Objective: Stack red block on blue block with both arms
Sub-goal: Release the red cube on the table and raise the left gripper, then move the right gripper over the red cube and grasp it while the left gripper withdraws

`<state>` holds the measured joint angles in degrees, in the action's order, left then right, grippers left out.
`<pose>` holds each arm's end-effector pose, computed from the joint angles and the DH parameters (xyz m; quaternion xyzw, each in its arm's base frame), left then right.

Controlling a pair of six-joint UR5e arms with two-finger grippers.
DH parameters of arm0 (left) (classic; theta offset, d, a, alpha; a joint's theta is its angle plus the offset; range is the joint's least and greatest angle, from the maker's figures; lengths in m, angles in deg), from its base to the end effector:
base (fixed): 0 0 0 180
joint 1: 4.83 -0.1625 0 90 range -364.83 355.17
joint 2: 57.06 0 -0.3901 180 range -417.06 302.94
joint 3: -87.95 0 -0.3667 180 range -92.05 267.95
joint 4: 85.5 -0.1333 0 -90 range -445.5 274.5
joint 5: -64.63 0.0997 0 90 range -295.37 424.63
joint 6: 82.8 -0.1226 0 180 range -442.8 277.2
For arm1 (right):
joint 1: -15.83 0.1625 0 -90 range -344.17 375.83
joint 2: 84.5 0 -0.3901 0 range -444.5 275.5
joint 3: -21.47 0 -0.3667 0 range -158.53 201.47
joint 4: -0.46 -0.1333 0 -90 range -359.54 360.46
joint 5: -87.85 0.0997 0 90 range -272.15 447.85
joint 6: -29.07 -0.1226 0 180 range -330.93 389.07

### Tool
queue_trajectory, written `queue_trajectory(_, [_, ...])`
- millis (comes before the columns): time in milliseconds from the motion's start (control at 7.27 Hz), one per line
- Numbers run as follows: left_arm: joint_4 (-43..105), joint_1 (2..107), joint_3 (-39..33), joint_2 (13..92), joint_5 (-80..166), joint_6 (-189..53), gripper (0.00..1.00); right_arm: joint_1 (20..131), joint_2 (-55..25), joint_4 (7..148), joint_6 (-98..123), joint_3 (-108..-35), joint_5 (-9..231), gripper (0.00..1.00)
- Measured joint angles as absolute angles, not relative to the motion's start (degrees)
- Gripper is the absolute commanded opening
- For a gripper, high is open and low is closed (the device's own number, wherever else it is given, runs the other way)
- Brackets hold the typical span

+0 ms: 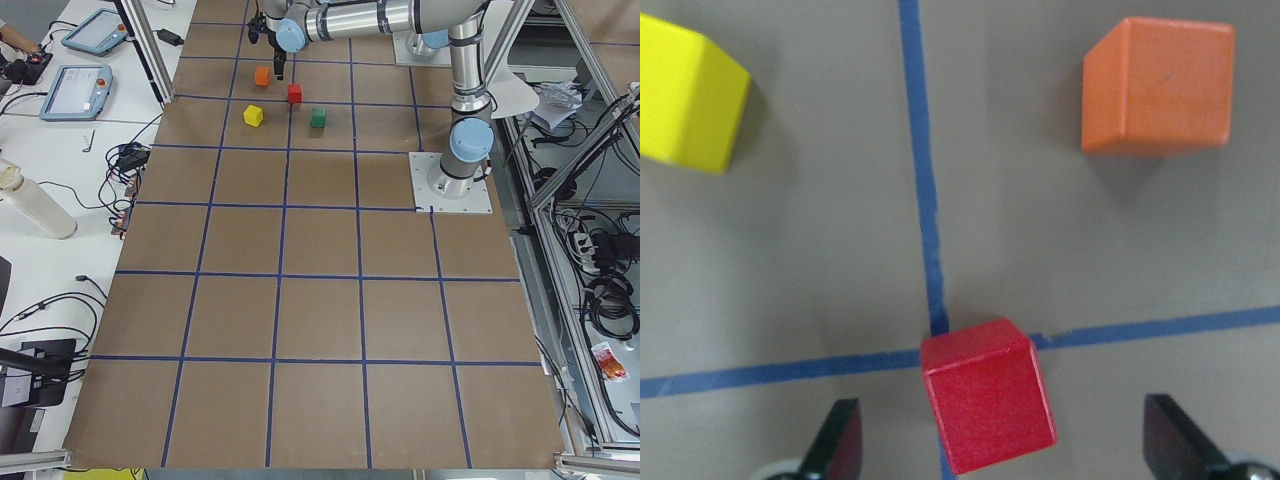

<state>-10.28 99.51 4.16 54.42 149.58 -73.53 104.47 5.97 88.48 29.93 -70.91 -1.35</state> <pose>-0.2870 -0.5410 0.3060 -0.0440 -0.9981 -0.0132 0.0422 0.1242 -0.4575 0.4113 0.0046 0.9994 0.0338 0.0076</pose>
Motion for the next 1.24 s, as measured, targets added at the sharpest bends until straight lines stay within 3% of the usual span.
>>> queue_trajectory(688, [6.07,89.53,2.52,35.58,155.39,-88.18,1.00,109.53,-1.51,102.20,27.63,-71.47,-0.58,1.00])
queue_trajectory(1239, [2.84,84.30,-2.83,32.26,154.11,-87.72,1.00,120.60,-12.83,115.54,21.14,-71.58,-0.71,1.00])
